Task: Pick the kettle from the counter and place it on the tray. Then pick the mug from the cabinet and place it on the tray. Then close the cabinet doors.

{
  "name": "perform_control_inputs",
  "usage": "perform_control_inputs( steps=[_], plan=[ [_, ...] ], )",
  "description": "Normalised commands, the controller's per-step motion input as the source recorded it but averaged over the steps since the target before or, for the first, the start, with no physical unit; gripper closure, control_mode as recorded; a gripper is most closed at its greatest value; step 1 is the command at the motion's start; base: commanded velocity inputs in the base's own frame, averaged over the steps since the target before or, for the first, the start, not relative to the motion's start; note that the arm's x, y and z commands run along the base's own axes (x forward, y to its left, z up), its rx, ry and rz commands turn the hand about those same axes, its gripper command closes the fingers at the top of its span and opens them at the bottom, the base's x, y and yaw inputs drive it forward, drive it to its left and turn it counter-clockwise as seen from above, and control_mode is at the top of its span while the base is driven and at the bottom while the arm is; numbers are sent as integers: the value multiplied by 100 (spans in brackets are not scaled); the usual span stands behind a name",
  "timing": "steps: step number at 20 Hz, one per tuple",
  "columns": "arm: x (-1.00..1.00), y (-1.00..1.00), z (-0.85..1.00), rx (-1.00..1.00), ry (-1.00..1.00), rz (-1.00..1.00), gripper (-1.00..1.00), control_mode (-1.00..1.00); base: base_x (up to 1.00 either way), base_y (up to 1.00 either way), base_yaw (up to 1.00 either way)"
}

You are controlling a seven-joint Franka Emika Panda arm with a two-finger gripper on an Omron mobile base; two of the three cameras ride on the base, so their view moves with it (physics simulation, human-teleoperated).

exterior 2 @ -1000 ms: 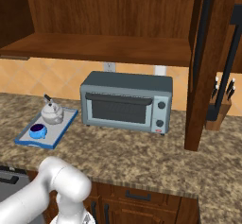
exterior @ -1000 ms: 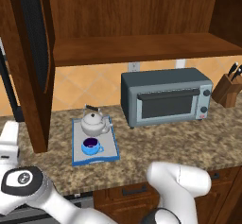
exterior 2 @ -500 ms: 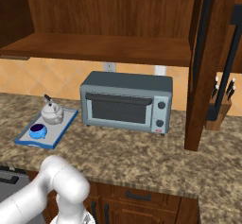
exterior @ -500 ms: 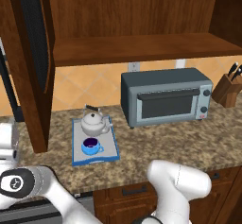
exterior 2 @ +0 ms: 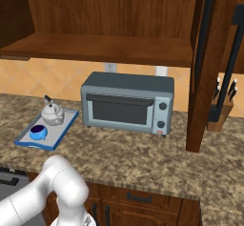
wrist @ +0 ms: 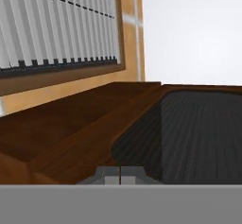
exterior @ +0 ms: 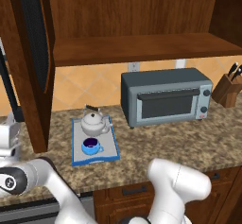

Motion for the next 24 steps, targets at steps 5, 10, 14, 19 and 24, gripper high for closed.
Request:
perform_control_inputs(
  steps=[5, 10, 14, 19, 24],
  plan=[
    [0, -4, 17, 7, -21, -12, 100, -100, 0, 0, 0],
    [0, -41, 7, 17, -2, -11, 100, -100, 0, 0, 0],
    [0, -51, 21, 20, -2, -6, 100, -100, 0, 0, 0],
    [0, -33, 47, 17, 0, -3, 100, -100, 0, 0, 0],
    [-3, -39, 29, 10, 0, -1, 100, -100, 0, 0, 0]
  ],
)
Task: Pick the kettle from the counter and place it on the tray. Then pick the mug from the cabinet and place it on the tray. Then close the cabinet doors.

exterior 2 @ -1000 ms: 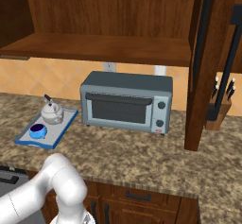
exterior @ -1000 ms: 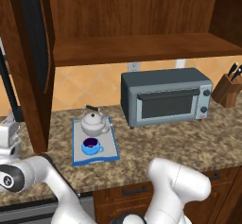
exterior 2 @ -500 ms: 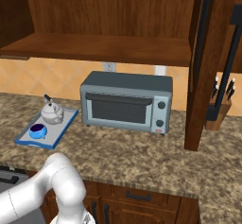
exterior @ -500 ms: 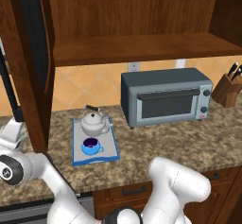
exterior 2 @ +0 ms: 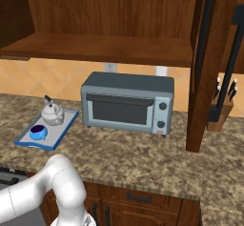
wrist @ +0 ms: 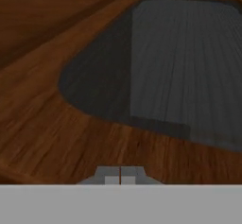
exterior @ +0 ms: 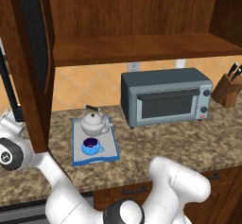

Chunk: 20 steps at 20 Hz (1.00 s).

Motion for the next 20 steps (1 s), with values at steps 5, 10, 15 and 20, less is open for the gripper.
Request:
perform_control_inputs(
  steps=[5, 10, 15, 20],
  plan=[
    [-10, -81, 6, 3, 2, 0, 100, -100, 0, 0, 0],
    [-1, -81, 27, 4, 7, 0, 100, -100, 0, 0, 0],
    [1, -95, 39, 4, 24, 1, 100, -100, 0, 0, 0],
    [31, -86, 29, 2, 47, 9, 100, -100, 0, 0, 0]
  ],
)
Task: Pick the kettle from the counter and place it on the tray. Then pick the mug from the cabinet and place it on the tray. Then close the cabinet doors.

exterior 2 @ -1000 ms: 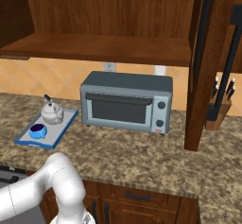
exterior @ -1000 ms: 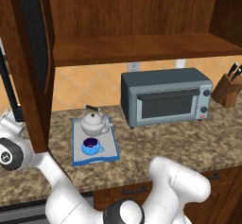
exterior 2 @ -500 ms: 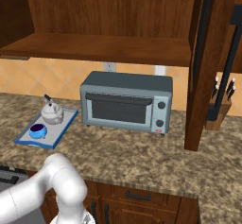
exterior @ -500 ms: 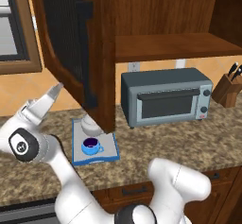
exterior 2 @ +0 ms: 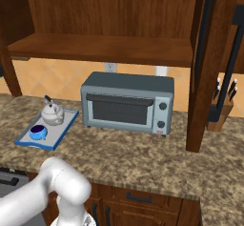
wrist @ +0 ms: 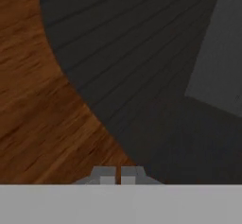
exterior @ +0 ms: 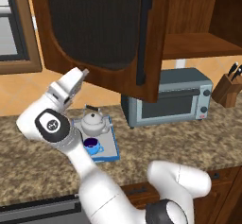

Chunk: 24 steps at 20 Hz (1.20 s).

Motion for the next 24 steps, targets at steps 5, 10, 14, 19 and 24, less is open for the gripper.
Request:
perform_control_inputs(
  steps=[5, 10, 14, 19, 24],
  plan=[
    [53, -98, 4, 6, 41, 24, 100, -100, 0, 0, 0],
    [50, -100, 1, 11, 25, 28, 100, -100, 0, 0, 0],
    [84, -95, 0, 1, 26, 24, 100, -100, 0, 0, 0],
    [100, -100, -1, 0, 30, 19, 100, -100, 0, 0, 0],
    [100, -92, -23, 0, 26, 19, 100, -100, 0, 0, 0]
  ],
)
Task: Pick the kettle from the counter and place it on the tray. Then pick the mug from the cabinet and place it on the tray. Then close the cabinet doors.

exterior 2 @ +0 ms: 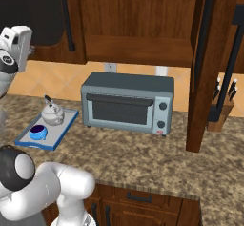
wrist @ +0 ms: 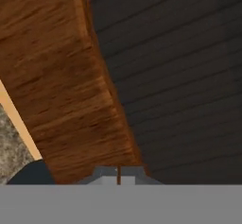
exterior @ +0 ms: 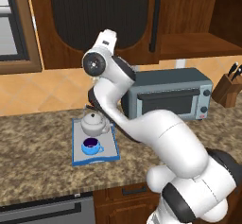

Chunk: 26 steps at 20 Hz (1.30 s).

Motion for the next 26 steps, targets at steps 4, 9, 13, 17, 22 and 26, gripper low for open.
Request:
perform_control_inputs(
  steps=[4, 9, 13, 17, 22, 26],
  plan=[
    [100, -84, -33, 0, 16, 16, 100, -100, 0, 0, 0],
    [100, -77, -32, 0, 9, 15, 100, -100, 0, 0, 0],
    [100, -73, -46, 0, 3, 15, 100, -100, 0, 0, 0],
    [100, -70, -56, 0, 0, 11, 100, -100, 0, 0, 0],
    [70, -70, -52, 0, 0, 6, 100, -100, 0, 0, 0],
    [-35, -40, -10, 0, 0, 0, 100, -100, 0, 0, 0]
  ],
)
